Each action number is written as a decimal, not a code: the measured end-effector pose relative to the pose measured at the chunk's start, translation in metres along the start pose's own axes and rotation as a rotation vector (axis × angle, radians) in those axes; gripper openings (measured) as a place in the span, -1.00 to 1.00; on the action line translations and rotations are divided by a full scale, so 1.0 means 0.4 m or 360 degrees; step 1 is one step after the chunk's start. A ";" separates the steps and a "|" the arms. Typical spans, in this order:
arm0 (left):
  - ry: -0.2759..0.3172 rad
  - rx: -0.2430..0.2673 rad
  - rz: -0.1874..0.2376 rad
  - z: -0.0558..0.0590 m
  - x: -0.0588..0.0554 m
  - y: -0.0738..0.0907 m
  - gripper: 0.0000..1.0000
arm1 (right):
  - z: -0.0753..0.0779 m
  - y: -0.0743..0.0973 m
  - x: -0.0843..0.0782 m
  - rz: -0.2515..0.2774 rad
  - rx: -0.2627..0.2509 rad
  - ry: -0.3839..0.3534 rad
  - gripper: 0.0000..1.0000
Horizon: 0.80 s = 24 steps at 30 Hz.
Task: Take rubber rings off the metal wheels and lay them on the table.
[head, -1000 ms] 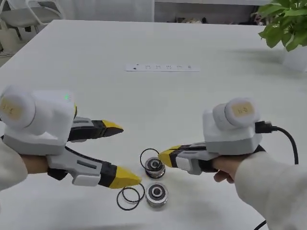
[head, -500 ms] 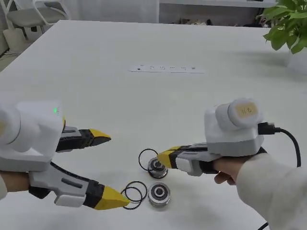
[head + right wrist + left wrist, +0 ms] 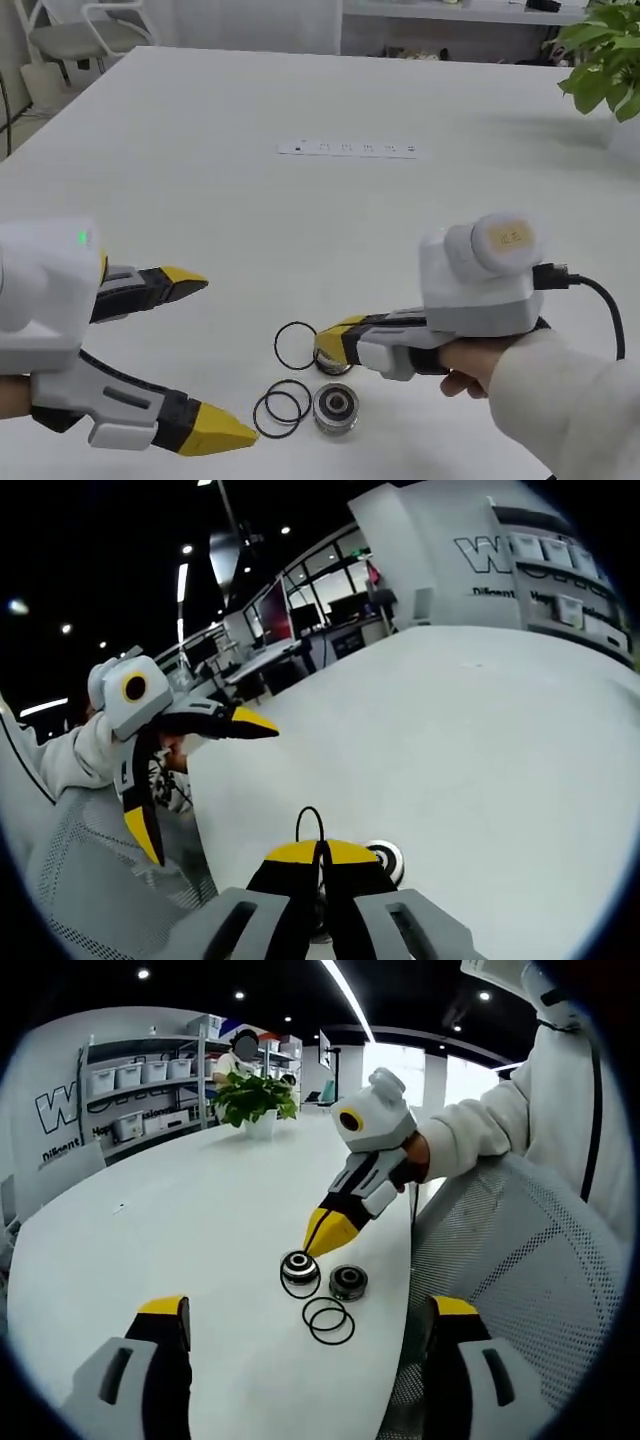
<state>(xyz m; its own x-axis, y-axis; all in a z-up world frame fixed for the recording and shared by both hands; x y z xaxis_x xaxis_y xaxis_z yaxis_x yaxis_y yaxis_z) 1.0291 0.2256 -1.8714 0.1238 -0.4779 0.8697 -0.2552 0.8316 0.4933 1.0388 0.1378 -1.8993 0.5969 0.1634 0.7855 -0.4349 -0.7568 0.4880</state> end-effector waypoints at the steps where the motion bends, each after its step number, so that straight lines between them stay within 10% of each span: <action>1: -0.0001 0.0000 -0.0003 0.002 -0.003 0.001 0.94 | -0.005 -0.002 -0.002 -0.0006 0.0008 0.0002 -1.00; 14: -0.0040 -0.0015 -0.0050 0.010 -0.016 -0.006 0.98 | -0.067 -0.042 -0.067 -0.0175 0.0147 0.0032 -1.00; 24: -0.0047 -0.0026 -0.0075 0.012 -0.023 -0.009 0.94 | -0.044 -0.045 -0.092 -0.0223 0.0096 -0.0007 -1.00</action>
<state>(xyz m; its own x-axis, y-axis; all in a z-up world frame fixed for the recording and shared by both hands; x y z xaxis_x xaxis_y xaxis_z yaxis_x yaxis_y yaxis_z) 1.0244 0.2259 -1.8813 0.1069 -0.5247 0.8446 -0.2342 0.8122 0.5342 1.0129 0.1567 -1.9302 0.6521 0.2673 0.7095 -0.3058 -0.7635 0.5688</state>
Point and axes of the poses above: the centre of the closed fingertips' face, and the gripper's own axes: y roughly backward along the fingers, z roughly to its right, x roughly out of its top, the point moved 2 cm from there along y, roughly backward along the fingers, and after that the axes turned 4 degrees about x, right-handed, at the moved point
